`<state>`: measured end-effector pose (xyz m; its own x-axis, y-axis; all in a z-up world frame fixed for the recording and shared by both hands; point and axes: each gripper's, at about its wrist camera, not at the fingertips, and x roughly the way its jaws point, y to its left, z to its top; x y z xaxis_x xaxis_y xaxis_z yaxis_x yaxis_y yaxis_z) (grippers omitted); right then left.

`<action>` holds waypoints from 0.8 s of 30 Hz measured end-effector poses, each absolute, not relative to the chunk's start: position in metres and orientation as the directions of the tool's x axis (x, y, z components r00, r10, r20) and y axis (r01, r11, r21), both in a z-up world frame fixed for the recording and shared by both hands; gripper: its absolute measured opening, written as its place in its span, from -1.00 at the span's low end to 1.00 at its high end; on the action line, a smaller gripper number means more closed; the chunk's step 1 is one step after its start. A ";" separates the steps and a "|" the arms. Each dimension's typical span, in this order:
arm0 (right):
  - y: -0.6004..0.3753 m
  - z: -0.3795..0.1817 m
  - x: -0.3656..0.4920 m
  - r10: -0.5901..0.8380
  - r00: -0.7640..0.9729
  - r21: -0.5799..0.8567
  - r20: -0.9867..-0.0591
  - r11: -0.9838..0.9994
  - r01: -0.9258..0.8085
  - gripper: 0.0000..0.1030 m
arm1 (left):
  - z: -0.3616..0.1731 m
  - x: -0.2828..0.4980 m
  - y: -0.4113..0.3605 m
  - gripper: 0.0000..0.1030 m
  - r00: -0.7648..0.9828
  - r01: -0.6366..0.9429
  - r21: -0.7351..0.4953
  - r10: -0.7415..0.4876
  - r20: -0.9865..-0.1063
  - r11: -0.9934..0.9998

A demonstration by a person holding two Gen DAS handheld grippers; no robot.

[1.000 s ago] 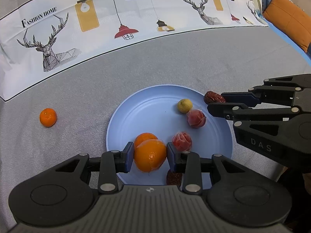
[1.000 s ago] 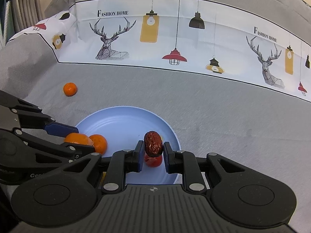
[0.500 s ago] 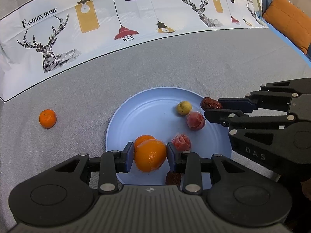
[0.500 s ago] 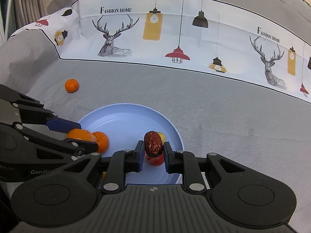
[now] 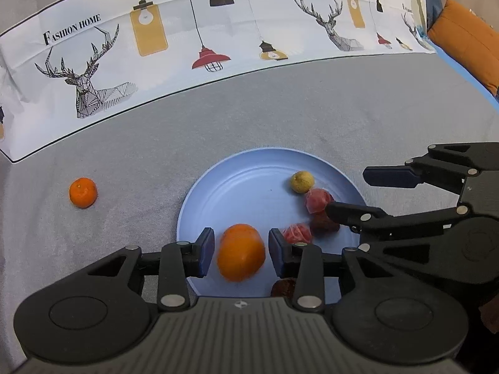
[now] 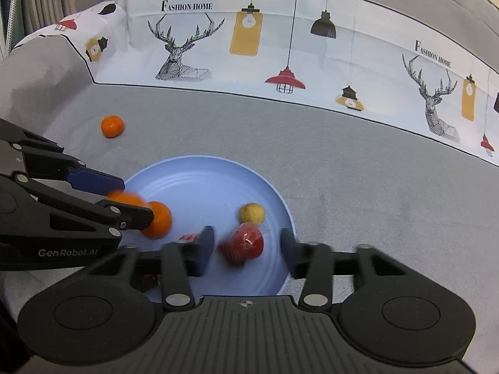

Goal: Organize fruits
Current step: 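Open both grippers to release the orange and date onto the plate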

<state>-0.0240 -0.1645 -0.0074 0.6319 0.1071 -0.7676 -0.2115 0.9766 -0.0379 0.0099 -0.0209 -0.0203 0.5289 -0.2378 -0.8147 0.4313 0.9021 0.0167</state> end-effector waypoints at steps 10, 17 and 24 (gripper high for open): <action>-0.164 -0.007 -0.026 0.102 0.642 -0.043 -0.760 0.978 -0.206 0.00 | -0.017 0.011 -0.018 -0.14 0.545 0.409 0.023 -0.224 -0.808 0.912; -0.164 -0.006 -0.026 0.102 0.643 -0.044 -0.759 0.977 -0.207 0.00 | -0.017 0.014 -0.014 -0.14 0.549 0.385 0.023 -0.208 -0.809 0.923; -0.162 -0.005 -0.026 0.105 0.648 -0.043 -0.755 0.977 -0.208 0.00 | -0.017 0.017 -0.011 -0.14 0.552 0.371 0.031 -0.193 -0.811 0.928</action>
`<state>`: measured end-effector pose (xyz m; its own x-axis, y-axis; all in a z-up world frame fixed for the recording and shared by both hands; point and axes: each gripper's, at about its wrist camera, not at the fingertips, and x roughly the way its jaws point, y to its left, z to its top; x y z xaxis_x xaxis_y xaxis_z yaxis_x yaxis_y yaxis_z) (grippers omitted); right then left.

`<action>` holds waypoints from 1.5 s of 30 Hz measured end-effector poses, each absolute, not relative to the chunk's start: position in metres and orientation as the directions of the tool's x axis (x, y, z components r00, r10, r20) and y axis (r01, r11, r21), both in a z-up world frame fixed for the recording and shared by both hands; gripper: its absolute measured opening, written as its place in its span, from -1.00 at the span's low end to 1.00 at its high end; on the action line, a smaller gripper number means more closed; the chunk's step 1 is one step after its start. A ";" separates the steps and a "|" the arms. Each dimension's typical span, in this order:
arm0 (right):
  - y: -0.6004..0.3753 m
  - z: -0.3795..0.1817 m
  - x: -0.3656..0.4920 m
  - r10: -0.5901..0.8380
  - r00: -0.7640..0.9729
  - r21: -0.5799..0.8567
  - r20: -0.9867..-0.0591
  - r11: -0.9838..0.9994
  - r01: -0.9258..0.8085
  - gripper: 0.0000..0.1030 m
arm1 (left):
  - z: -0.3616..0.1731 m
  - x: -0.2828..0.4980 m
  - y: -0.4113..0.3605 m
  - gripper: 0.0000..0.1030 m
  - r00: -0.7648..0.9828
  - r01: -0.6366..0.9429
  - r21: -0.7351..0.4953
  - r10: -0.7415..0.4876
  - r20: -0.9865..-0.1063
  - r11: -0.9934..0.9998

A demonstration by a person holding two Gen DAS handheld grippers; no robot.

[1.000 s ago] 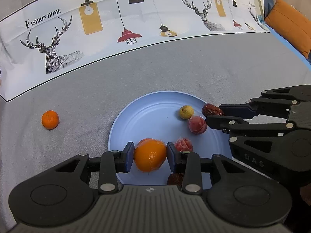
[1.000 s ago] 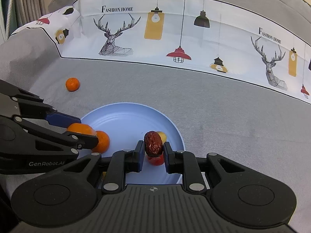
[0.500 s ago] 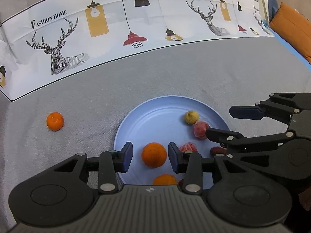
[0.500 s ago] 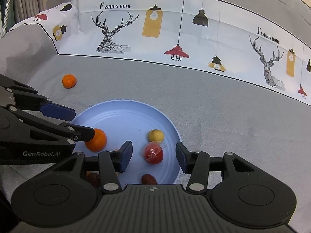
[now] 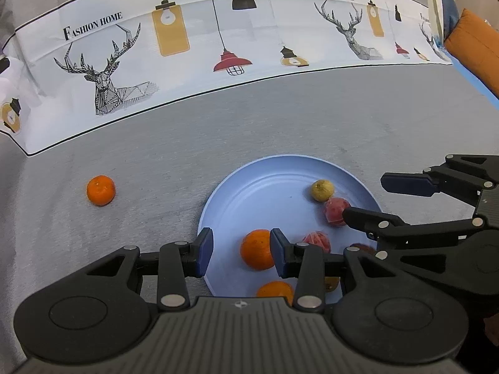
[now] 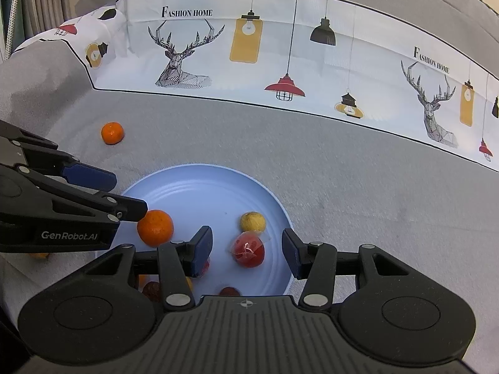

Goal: Organize fruits
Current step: 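Open both grippers to release the orange and date onto the plate, then move the left gripper to the last loose orange and grasp it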

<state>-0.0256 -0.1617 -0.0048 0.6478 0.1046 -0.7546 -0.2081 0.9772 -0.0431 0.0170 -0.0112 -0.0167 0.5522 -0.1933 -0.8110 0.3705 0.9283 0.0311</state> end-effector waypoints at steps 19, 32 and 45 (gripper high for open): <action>-0.161 -0.001 -0.026 0.117 0.665 -0.038 -0.737 0.976 -0.214 0.00 | -0.017 0.019 -0.006 -0.14 0.554 0.343 0.045 -0.163 -0.816 0.938; -0.149 0.004 -0.020 0.149 0.679 -0.020 -0.719 0.972 -0.234 -0.27 | -0.012 0.018 0.023 -0.14 0.540 0.267 0.083 -0.078 -0.838 0.960; -0.120 0.015 -0.012 0.243 0.681 0.045 -0.691 0.955 -0.294 -0.27 | -0.022 0.023 0.099 0.43 0.328 0.026 -0.037 -0.044 -0.944 0.999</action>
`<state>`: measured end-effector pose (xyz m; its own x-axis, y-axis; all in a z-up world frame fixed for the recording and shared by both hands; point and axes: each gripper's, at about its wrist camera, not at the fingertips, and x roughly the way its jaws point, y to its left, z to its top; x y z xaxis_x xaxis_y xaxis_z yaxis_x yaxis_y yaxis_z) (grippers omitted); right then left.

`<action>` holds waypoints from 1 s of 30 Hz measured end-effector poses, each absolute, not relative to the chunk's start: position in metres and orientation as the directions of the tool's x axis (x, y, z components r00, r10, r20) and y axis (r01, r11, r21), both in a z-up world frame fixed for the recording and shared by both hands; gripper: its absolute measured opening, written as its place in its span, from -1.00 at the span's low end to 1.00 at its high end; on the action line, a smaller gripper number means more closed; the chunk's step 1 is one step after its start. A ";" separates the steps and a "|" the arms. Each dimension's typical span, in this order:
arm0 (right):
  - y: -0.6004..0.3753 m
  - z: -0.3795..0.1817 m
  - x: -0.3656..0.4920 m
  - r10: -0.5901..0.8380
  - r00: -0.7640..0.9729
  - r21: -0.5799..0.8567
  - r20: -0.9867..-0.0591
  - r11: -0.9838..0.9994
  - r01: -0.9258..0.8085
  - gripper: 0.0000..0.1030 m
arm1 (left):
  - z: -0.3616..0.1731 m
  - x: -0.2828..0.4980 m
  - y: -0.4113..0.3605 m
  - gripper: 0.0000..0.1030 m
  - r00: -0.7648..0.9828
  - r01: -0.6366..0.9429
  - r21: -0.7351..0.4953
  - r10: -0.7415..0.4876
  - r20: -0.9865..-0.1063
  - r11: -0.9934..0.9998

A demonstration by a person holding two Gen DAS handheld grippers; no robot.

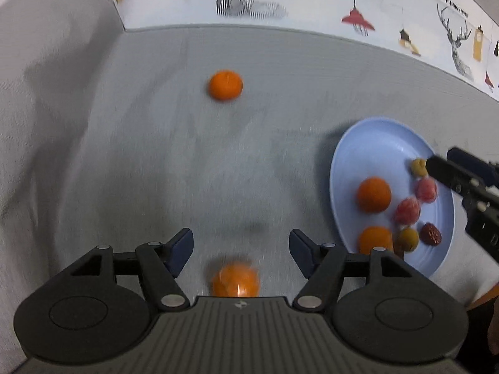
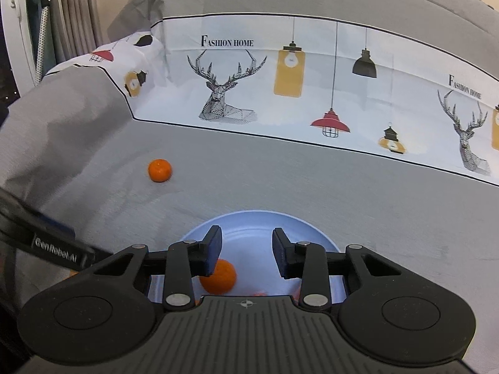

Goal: Organize fruits
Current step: 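Move the left gripper to the last loose orange and grasp it, then move the right gripper to the other loose orange and grasp it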

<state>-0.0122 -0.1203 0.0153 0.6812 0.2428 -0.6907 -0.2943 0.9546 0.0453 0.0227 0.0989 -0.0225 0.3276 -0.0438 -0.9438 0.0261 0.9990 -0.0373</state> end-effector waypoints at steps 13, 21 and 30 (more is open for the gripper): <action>-0.120 0.011 -0.009 0.251 0.668 0.063 -0.701 0.954 -0.293 -0.27 | -0.050 0.014 0.089 -0.20 0.217 0.118 0.061 0.034 -0.976 0.991; -0.119 0.006 -0.008 0.234 0.665 0.053 -0.709 0.958 -0.280 -0.27 | -0.012 0.026 0.116 -0.20 0.416 -0.070 -0.018 0.012 -0.909 0.997; -0.115 0.004 -0.005 0.237 0.685 0.054 -0.689 0.959 -0.278 -0.27 | -0.017 0.052 0.153 -0.19 0.459 -0.194 -0.040 0.055 -0.887 0.980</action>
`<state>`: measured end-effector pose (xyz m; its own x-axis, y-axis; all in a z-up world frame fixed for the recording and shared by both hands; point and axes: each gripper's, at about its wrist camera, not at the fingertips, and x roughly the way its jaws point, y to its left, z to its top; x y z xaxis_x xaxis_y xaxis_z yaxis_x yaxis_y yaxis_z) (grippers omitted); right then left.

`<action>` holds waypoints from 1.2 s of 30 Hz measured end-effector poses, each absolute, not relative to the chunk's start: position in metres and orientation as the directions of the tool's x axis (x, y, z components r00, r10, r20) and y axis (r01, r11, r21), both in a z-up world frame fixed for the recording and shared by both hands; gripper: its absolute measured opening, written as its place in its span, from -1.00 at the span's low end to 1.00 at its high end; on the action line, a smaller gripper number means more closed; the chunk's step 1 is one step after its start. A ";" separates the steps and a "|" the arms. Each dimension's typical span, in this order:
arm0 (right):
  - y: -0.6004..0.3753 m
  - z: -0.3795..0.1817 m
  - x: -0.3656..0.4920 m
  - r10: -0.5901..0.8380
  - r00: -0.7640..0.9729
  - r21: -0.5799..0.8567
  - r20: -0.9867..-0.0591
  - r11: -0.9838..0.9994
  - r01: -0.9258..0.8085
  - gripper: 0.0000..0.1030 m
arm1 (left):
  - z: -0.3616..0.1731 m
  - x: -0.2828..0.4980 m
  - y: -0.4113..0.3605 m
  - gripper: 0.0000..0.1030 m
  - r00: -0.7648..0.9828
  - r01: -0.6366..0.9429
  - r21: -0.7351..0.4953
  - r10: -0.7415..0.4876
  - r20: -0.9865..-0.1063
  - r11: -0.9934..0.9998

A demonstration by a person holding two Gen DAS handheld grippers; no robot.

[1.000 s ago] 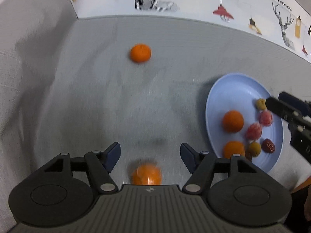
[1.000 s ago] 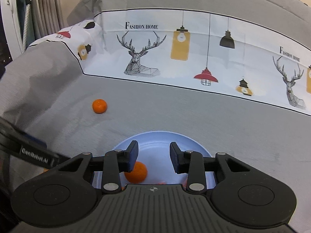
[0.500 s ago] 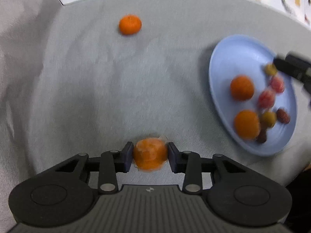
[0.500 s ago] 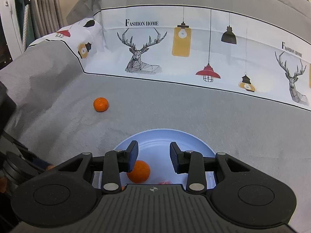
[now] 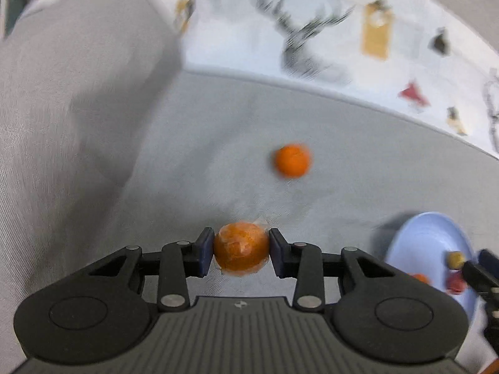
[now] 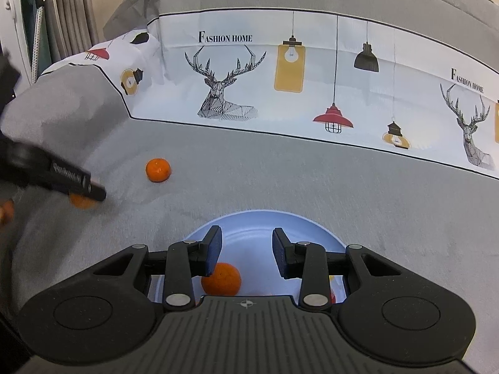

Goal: Organize fruits
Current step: 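Move the right gripper to the other loose orange and grasp it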

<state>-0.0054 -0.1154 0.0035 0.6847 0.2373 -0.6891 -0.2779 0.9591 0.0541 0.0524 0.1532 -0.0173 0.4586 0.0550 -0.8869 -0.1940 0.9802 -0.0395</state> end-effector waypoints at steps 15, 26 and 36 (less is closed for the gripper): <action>-0.067 -0.001 0.024 0.333 0.691 0.101 -0.642 0.930 -0.354 -0.26 | -0.041 0.058 0.148 -0.19 0.362 -0.170 -0.022 0.041 -0.931 0.985; -0.019 -0.020 0.071 0.423 0.644 0.175 -0.637 0.893 -0.414 0.15 | -0.040 0.062 0.163 -0.19 0.392 -0.271 0.012 0.122 -0.912 0.963; 0.025 -0.046 0.109 0.438 0.585 0.162 -0.682 0.871 -0.464 0.33 | -0.042 0.066 0.169 -0.19 0.371 -0.345 0.051 0.186 -0.910 0.937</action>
